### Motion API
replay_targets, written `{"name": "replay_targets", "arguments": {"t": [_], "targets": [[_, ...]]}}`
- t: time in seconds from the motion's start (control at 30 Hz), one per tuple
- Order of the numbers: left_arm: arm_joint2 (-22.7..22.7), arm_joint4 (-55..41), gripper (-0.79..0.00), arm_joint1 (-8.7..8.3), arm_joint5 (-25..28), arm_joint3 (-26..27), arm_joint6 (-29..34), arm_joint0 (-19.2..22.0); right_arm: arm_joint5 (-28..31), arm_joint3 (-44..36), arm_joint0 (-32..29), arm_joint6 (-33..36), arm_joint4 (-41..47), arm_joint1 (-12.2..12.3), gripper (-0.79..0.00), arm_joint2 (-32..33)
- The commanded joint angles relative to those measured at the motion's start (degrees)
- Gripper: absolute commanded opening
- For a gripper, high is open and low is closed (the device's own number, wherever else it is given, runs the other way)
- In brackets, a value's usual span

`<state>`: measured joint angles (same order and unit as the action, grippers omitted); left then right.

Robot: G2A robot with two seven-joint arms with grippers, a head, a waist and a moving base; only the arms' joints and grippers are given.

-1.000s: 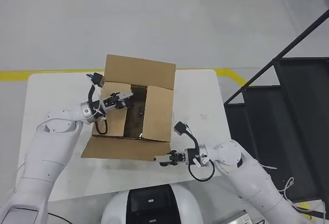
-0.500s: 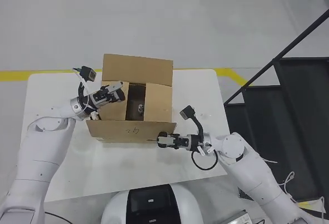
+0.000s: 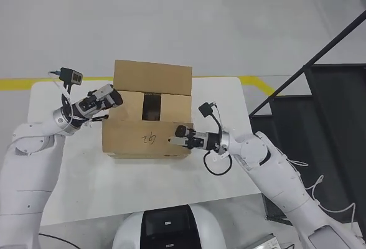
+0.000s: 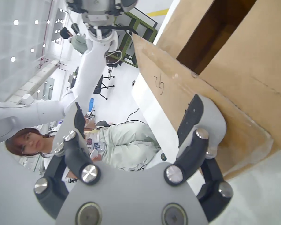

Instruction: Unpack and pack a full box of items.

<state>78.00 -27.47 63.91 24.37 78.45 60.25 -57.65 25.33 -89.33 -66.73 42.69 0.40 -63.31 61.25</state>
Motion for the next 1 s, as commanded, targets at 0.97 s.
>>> {"name": "replay_targets", "arguments": {"t": [0.97], "targets": [[-3.3,15.6,0.0,-2.33,-4.5,1.9,6.8,-4.3,3.8,22.2,14.6,-3.4,1.1,-0.8,0.0,4.9]]}}
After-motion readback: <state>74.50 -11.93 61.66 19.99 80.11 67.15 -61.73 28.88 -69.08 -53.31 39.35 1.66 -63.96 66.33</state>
